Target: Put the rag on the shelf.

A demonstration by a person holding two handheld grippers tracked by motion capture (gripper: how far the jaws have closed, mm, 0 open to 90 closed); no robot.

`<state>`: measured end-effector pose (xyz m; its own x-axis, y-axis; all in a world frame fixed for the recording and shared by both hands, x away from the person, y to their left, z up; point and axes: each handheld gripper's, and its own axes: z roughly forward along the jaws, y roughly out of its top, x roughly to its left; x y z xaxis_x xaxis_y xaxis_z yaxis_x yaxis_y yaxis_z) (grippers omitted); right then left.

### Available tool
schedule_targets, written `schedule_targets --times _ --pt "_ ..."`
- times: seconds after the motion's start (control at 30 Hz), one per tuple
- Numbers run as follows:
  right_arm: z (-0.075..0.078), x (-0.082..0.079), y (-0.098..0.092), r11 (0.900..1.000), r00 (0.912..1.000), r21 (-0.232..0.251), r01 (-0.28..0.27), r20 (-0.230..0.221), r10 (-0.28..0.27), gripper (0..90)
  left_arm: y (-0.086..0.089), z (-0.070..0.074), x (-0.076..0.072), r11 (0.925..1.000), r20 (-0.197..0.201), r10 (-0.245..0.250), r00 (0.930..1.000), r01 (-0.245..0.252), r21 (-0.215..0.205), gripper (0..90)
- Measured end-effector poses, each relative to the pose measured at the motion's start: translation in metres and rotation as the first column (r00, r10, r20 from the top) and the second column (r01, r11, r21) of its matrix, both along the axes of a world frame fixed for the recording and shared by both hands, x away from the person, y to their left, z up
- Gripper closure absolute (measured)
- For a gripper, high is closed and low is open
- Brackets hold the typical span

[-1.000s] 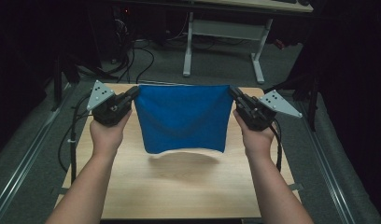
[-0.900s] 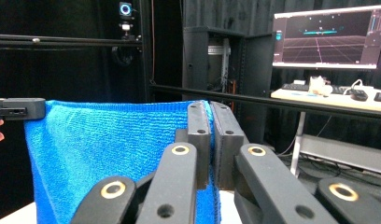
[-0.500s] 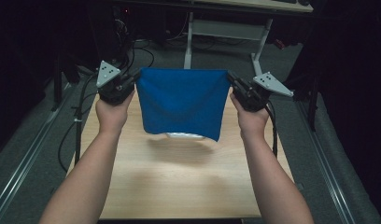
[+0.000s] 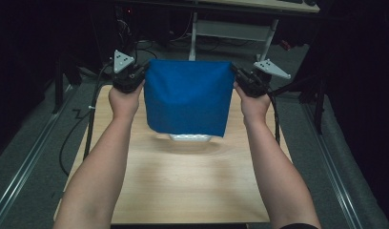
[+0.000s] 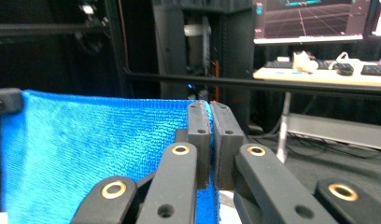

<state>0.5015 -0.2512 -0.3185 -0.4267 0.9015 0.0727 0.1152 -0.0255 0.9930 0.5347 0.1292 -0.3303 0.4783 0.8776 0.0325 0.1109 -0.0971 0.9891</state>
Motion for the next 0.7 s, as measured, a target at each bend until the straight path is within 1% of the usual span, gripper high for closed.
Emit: schedule_targets --times 0.03,0.07,0.1,0.13,0.17,0.2,0.23,0.3,0.33,0.4,0.47,0.5,0.53,0.57,0.6,0.63,0.67,0.7 --pt "-0.001 0.005 -0.001 1.0 1.0 -0.014 0.003 -0.002 -0.003 88.6 -0.002 -0.002 0.003 1.0 -0.01 0.003 0.9999 -0.003 0.008 87.6" --pt "-0.001 0.005 -0.001 1.0 1.0 -0.014 0.003 -0.002 -0.003 88.6 -0.002 -0.002 0.003 1.0 -0.01 0.003 0.9999 -0.003 0.008 87.6" --pt "-0.003 0.011 -0.001 0.999 0.9997 -0.04 0.012 -0.019 -0.013 88.6 -0.006 -0.009 0.01 0.9992 -0.024 0.014 0.9996 -0.013 0.037 87.6" --pt "-0.004 0.013 -0.001 0.999 0.9996 -0.052 0.017 -0.023 -0.018 88.6 -0.006 -0.009 0.01 0.9992 -0.024 0.014 0.9996 -0.013 0.037 87.6" --pt "-0.006 0.016 0.0 0.998 0.9993 -0.067 0.021 -0.03 -0.023 88.6 -0.008 -0.017 0.017 0.9989 -0.054 0.016 0.9984 -0.014 0.045 87.6" --pt "-0.006 0.016 0.0 0.998 0.9993 -0.067 0.021 -0.03 -0.023 88.6 -0.008 -0.017 0.017 0.9989 -0.054 0.016 0.9984 -0.014 0.045 87.6" --pt "-0.012 0.022 0.001 0.995 0.9979 -0.101 0.026 -0.056 -0.032 88.6 -0.008 -0.028 0.023 0.9988 -0.096 0.012 0.9953 -0.007 0.049 87.6" --pt "-0.02 0.026 0.002 0.991 0.9961 -0.127 0.028 -0.079 -0.038 88.6 -0.008 -0.041 0.026 0.9985 -0.143 0.004 0.9897 0.004 0.054 87.7" --pt "-0.026 0.028 0.003 0.989 0.995 -0.142 0.027 -0.092 -0.04 88.7 -0.009 -0.047 0.026 0.9987 -0.152 0.0 0.9884 0.008 0.05 87.7" --pt "-0.036 0.03 0.002 0.988 0.9923 -0.155 0.026 -0.115 -0.045 88.6 -0.008 -0.056 0.025 0.9987 -0.176 -0.015 0.9843 0.023 0.045 87.7" --pt "-0.044 0.03 0.001 0.987 0.9906 -0.159 0.024 -0.129 -0.045 88.6 -0.009 -0.066 0.023 0.9979 -0.186 -0.024 0.9823 0.035 0.054 87.7" --pt "-0.044 0.03 0.001 0.987 0.9906 -0.159 0.024 -0.129 -0.045 88.6 -0.009 -0.066 0.023 0.9979 -0.186 -0.024 0.9823 0.035 0.054 87.7" --pt "-0.053 0.03 0.0 0.985 0.9881 -0.173 0.027 -0.144 -0.053 88.6 -0.01 -0.07 0.022 0.9972 -0.196 -0.029 0.9802 0.042 0.061 87.7" --pt "-0.057 0.03 0.0 0.984 0.9869 -0.178 0.027 -0.152 -0.054 88.6 -0.01 -0.078 0.019 0.9954 -0.208 -0.035 0.9774 0.053 0.079 87.7" --pt "-0.061 0.029 0.0 0.983 0.9863 -0.184 0.024 -0.156 -0.053 88.6 -0.011 -0.082 0.018 0.9955 -0.213 -0.039 0.9764 0.056 0.076 87.7" --pt "-0.064 0.027 0.0 0.983 0.9855 -0.18 0.025 -0.161 -0.054 88.6 -0.011 -0.085 0.017 0.995 -0.23 -0.044 0.9721 0.064 0.077 87.7" --pt "-0.067 0.026 -0.001 0.984 0.9848 -0.177 0.022 -0.166 -0.052 88.6 -0.011 -0.087 0.015 0.9937 -0.242 -0.046 0.9693 0.069 0.088 87.7" --pt "-0.07 0.025 -0.001 0.984 0.9839 -0.178 0.022 -0.171 -0.053 88.6 -0.012 -0.09 0.012 0.9934 -0.232 -0.049 0.9714 0.071 0.09 87.6"
